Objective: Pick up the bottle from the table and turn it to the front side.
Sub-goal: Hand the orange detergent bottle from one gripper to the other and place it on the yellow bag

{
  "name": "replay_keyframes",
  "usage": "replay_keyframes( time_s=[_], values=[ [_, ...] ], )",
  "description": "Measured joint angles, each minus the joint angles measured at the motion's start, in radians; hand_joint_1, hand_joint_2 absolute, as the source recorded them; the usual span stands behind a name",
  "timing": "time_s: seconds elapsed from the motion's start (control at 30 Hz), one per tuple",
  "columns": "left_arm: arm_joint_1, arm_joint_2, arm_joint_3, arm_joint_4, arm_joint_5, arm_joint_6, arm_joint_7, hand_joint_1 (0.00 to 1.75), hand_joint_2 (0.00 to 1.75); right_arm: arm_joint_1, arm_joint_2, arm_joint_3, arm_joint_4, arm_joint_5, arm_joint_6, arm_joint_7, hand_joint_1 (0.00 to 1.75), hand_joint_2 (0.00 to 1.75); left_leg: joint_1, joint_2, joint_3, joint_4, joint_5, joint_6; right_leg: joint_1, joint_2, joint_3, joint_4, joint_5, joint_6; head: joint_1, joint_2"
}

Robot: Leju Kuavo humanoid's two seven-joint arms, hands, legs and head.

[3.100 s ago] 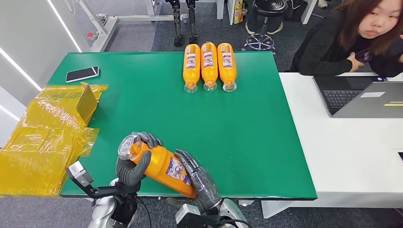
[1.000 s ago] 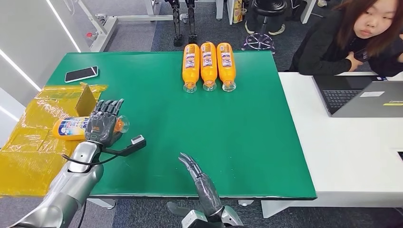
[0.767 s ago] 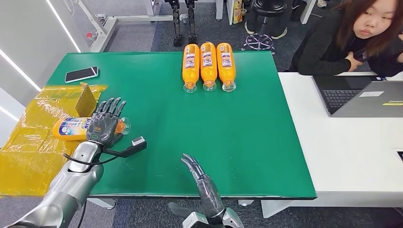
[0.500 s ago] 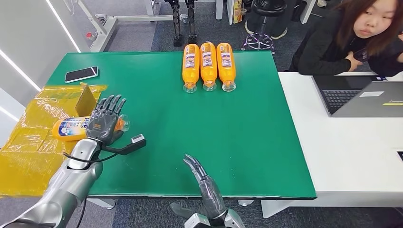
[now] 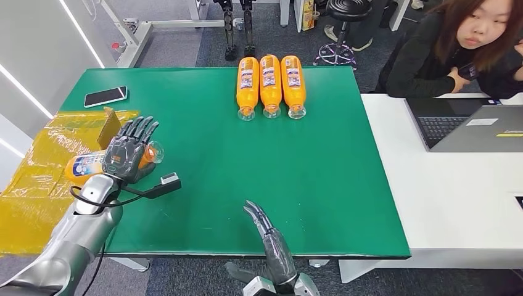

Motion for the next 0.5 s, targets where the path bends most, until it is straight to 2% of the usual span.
replay_keyframes(
  time_s=[0.13, 0.2, 0.33, 0.5],
  values=[
    [0.007, 0.026, 0.009, -0.075, 0.188, -0.105, -0.149, 0.00, 1.75, 0.012, 0.000, -0.015, -0.008, 0.019, 0.000, 0.003, 0.00, 1.75, 0.000, 0.000, 0.000, 0.000, 0.000, 0.000, 0.000, 0.001, 0.000, 0.000, 0.000, 0.000, 0.000, 0.000],
    [0.014, 0.054, 0.009, -0.146, 0.278, -0.176, -0.189, 0.00, 1.75, 0.020, 0.000, -0.024, -0.017, 0.027, 0.003, 0.005, 0.00, 1.75, 0.000, 0.001, 0.000, 0.000, 0.000, 0.000, 0.000, 0.001, 0.000, 0.000, 0.000, 0.000, 0.000, 0.000],
    [0.034, 0.126, 0.004, -0.302, 0.358, -0.307, -0.177, 0.00, 1.75, 0.034, -0.002, -0.043, -0.044, 0.040, 0.015, 0.013, 0.00, 1.75, 0.001, 0.001, 0.000, 0.000, 0.000, 0.000, 0.001, 0.001, -0.001, 0.001, 0.000, 0.000, 0.000, 0.000],
    [0.036, 0.178, -0.021, -0.373, 0.387, -0.422, -0.153, 0.00, 1.75, 0.052, -0.004, -0.064, -0.086, 0.068, 0.018, 0.033, 0.00, 1.75, 0.001, 0.001, 0.000, 0.000, 0.000, -0.001, 0.001, 0.001, -0.001, 0.001, 0.000, -0.001, 0.000, 0.000]
  ],
)
